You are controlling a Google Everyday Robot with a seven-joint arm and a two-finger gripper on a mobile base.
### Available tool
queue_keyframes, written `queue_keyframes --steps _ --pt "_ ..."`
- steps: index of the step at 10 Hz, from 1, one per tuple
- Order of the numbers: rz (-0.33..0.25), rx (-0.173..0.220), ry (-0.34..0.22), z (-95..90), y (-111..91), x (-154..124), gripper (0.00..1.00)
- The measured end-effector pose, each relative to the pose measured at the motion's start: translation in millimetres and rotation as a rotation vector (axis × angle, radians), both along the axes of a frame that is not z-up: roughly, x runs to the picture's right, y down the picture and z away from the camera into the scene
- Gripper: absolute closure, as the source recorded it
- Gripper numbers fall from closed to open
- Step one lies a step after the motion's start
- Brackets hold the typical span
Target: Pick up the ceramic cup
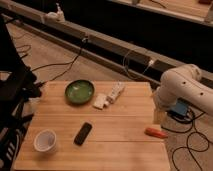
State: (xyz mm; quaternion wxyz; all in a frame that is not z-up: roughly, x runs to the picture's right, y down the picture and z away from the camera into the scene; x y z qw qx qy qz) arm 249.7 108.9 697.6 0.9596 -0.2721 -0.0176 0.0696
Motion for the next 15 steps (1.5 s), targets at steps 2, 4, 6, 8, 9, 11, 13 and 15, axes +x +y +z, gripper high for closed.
queue_keyframes --steps 2,4,6,8,9,11,13,15 --pt "-0.054 -0.031 -0.079 0.7 13.9 -35.9 0.20" --pt "-0.111 -0.052 -0.205 -4.9 26.0 -89.7 0.20" --pt "-0.156 -0.059 -0.334 -15.4 30.2 -144.3 0.20" --pt "-0.195 -0.057 -0.422 -25.0 31.2 -184.0 0.20" --pt "-0.224 -0.053 -0.469 -32.2 33.3 -207.4 0.20" --pt "-0.289 -0.054 -0.579 -50.2 43.8 -261.1 0.20" --pt "-0.320 -0.059 -0.644 -62.9 52.2 -287.4 0.20" --pt "-0.320 -0.059 -0.644 -62.9 52.1 -287.4 0.20"
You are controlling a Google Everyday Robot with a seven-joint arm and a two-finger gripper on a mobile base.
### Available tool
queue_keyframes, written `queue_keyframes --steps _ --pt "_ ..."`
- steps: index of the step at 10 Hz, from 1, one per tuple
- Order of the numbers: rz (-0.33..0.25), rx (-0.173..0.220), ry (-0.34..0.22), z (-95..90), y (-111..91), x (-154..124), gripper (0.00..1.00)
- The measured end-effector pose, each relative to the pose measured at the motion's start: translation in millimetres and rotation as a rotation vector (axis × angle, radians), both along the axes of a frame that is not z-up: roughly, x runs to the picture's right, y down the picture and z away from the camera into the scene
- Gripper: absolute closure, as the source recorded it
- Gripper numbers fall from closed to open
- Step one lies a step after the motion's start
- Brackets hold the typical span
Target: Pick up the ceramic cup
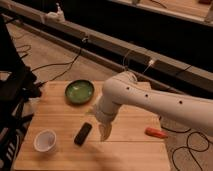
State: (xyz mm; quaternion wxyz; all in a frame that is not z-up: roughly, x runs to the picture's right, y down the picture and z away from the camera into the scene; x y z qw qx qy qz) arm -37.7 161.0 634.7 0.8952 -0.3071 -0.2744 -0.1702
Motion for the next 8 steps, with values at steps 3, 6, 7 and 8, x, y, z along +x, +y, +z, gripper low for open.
queue_keyframes --steps 3,6,7,8 --pt "0.002 -0.010 0.027 2.4 4.4 13.2 0.20" --pt "-0.015 -0.011 0.093 17.5 4.5 40.5 0.20" --pt "-0.032 -0.007 0.082 23.4 0.6 32.0 0.20" --pt "-0.049 0.006 0.049 29.2 -6.5 14.8 0.20"
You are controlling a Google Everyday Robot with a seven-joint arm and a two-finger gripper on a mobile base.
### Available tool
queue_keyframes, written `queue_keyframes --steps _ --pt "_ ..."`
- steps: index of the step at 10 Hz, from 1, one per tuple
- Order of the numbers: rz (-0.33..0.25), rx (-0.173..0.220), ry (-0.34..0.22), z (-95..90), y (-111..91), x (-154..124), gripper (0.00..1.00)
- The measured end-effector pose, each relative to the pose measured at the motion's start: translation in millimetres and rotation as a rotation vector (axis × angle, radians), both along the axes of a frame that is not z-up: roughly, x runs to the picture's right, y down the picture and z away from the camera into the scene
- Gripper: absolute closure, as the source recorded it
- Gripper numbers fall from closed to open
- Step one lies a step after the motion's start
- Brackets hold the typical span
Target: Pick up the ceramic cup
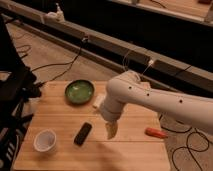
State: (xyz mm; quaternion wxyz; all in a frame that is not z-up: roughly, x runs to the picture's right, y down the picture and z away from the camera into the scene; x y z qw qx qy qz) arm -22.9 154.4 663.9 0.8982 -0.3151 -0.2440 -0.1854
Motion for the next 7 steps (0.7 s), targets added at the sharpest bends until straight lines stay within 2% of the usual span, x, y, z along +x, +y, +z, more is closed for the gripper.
queue_keyframes --steps 3,4,7 --pt "-0.017 0.041 -0.094 6.9 -20.0 -42.6 0.20" --pt "-0.020 0.048 -0.111 7.2 -22.9 -49.1 0.20" --pt "-0.063 0.068 -0.214 1.7 -26.5 -91.3 0.20"
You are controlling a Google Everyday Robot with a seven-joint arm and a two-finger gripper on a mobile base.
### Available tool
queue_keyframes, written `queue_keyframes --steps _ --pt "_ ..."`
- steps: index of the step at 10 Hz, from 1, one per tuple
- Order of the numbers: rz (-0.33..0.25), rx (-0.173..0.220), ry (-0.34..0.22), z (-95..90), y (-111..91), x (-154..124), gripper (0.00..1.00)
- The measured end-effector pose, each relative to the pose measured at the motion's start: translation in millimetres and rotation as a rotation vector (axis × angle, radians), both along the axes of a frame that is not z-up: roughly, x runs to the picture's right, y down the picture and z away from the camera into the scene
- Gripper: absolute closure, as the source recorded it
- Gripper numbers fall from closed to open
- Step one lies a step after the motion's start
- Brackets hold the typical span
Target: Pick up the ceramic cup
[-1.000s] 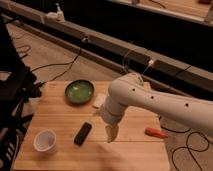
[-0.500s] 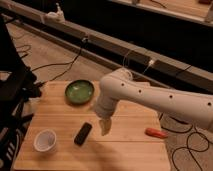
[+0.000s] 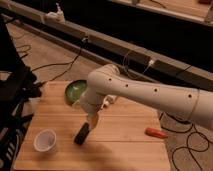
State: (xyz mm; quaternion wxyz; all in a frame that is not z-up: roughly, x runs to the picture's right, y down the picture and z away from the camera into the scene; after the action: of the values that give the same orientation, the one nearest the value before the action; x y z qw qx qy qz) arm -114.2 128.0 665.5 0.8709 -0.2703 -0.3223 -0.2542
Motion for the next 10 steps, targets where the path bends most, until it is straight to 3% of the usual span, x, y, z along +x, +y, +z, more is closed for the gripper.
queue_keyframes --steps 2,4,6,10 --pt "-0.069 0.017 -0.026 -0.7 7.5 -21.0 0.20" --pt "-0.169 0.029 -0.015 5.2 21.7 -37.2 0.20" --pt "-0.252 0.024 -0.003 11.3 37.1 -56.7 0.20" --pt "-0.363 0.011 0.009 19.9 60.0 -91.8 0.20"
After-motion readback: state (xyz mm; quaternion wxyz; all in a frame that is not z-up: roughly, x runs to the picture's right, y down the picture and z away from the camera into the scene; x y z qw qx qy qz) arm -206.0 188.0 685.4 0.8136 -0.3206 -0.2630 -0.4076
